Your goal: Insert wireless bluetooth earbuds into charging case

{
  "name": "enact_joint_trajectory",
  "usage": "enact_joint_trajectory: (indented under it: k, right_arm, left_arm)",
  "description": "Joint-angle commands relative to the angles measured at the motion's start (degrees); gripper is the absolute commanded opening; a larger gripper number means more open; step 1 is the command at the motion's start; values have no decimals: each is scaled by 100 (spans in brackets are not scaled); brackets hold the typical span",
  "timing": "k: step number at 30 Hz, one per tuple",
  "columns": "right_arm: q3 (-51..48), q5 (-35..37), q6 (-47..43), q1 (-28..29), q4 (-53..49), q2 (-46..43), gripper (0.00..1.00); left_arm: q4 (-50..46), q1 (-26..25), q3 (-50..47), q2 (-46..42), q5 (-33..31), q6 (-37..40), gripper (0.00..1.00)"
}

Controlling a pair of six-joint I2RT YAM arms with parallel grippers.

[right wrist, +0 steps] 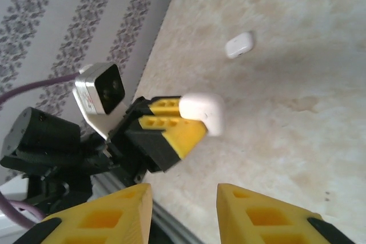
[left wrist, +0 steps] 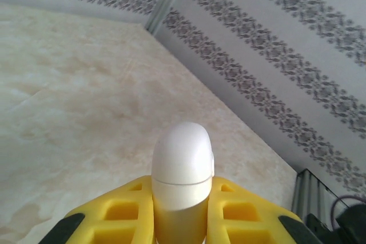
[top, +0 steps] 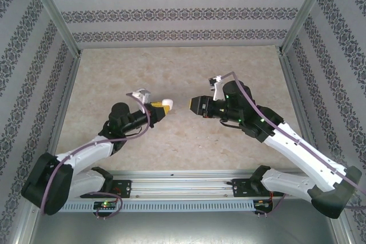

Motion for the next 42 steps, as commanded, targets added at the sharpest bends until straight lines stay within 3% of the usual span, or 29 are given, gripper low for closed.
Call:
enact_joint_trajectory:
  k: [1,5,11,18,25,33,42]
  right_arm:
    - [-131,548,-241,-61,-432,103,36]
    - [-146,551,-299,-59,-510,339,38]
    - [-101,570,-452,-62,-611,786,41]
    - [161,590,-755,-91,-642,1433,43]
    - [612,151,-974,-275,-377,2250,43]
    - [1078,43,-1136,-524,-503,2589,52]
    - [273,377,-1040,-1145,-414,1516,60]
  left_arm:
    - [-739,405,536,502,287,-476,2]
    - [-850,851,855,1281,867,-806,0]
    - [-1943,994,1290,1981,443,-385,0]
    - [-2075,1072,1814,2935,430,-342,0]
    - [-2495,1353,2292,3467,211,-67,7]
    - [-2694,1465,2645,3869,241,94,24]
    - [-3474,1498,2920,3346,-30,543,43]
